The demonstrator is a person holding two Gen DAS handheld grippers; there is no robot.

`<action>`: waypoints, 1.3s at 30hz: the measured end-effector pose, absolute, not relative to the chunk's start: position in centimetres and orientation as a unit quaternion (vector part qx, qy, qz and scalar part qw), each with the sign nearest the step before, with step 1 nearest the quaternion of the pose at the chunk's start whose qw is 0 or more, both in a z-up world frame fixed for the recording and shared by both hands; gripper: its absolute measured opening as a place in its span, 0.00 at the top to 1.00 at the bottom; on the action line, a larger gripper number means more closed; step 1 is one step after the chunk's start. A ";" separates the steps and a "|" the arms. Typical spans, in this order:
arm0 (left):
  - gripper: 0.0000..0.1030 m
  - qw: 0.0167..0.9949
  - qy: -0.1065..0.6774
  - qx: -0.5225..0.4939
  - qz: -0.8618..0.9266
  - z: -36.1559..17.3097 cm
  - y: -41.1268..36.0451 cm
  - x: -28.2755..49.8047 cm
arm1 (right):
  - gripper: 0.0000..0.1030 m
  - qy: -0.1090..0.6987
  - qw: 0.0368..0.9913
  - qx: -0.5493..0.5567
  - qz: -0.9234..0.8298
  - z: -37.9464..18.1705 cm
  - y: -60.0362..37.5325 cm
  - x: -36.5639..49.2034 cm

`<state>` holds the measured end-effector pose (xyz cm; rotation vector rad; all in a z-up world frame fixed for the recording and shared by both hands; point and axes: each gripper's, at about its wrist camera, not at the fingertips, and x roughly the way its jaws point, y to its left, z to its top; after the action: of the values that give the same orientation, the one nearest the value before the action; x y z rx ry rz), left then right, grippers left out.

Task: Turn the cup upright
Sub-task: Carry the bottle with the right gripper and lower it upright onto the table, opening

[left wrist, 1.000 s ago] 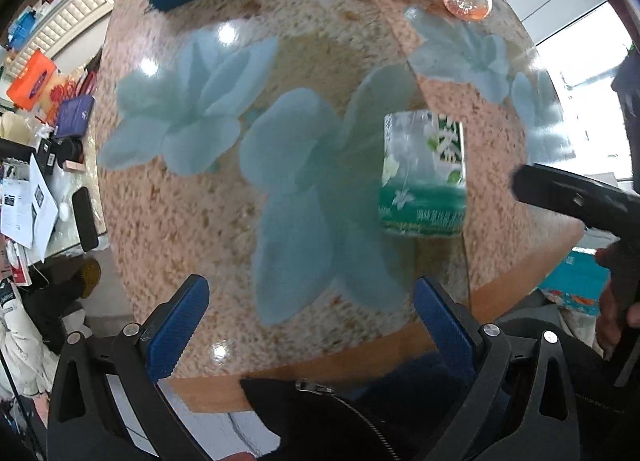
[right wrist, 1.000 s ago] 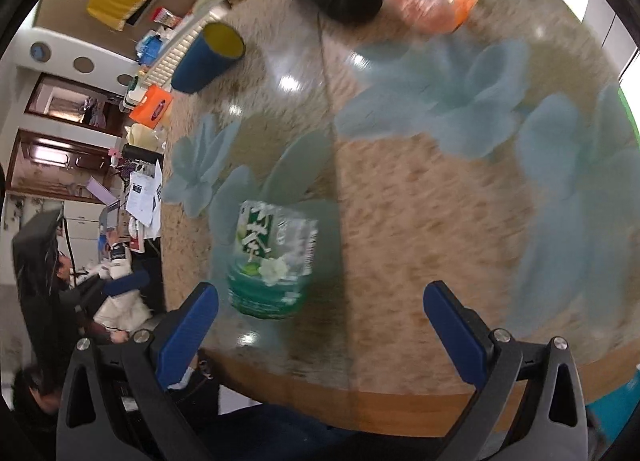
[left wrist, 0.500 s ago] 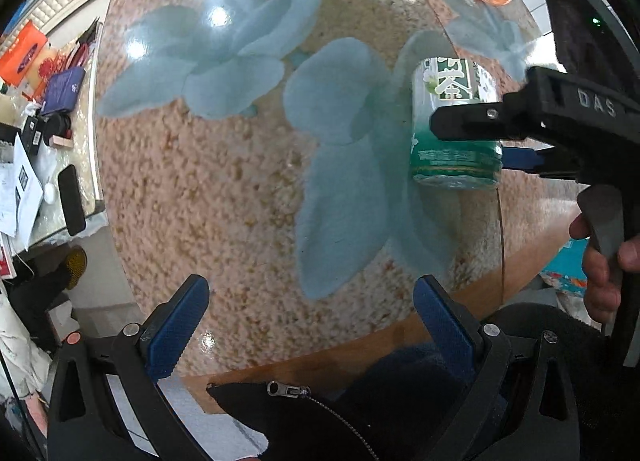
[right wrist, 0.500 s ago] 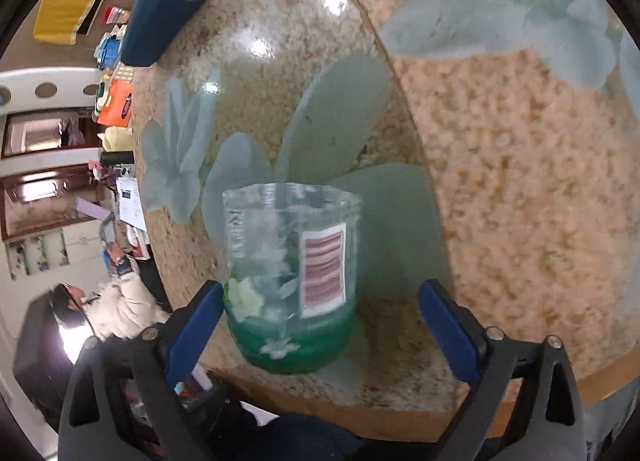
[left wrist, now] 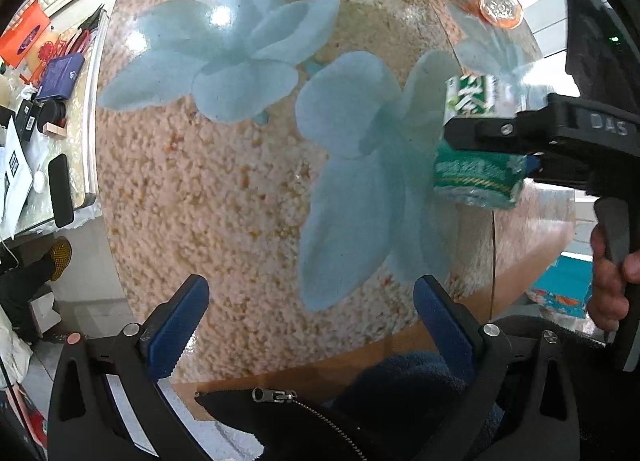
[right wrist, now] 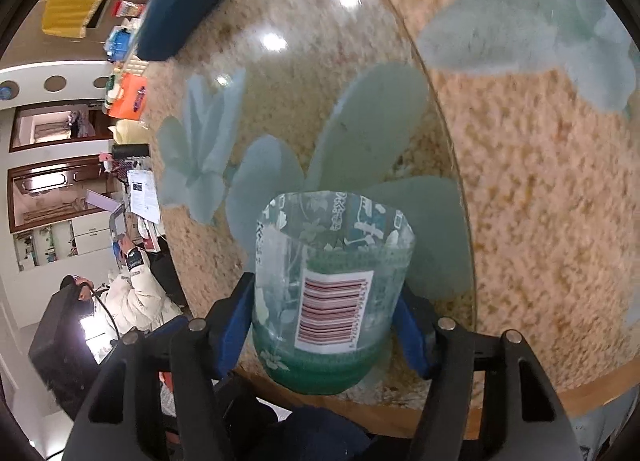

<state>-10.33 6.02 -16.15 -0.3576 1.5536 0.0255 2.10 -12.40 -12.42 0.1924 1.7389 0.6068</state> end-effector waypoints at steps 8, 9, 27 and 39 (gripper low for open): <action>0.00 0.711 0.689 -0.143 0.008 -15.5 5.3 -8.9 | 0.39 0.679 0.674 0.027 0.292 -9.6 -13.5 3.4; 0.00 0.713 0.687 -0.139 0.007 -15.4 5.0 -8.8 | 0.39 0.669 0.683 0.019 0.294 -9.4 -13.5 3.7; 0.00 0.736 0.667 -0.119 0.007 -15.0 2.0 -5.7 | 0.40 0.447 0.836 -0.123 0.294 -10.6 -14.2 4.5; 0.00 0.723 0.683 -0.105 0.005 -17.0 1.0 -6.3 | 0.38 0.410 0.855 -0.131 0.290 -12.7 -14.6 3.5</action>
<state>-6.31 0.99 -16.97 -0.2328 1.5070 0.0106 3.55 -14.57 -12.74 -0.2760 0.8622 0.6088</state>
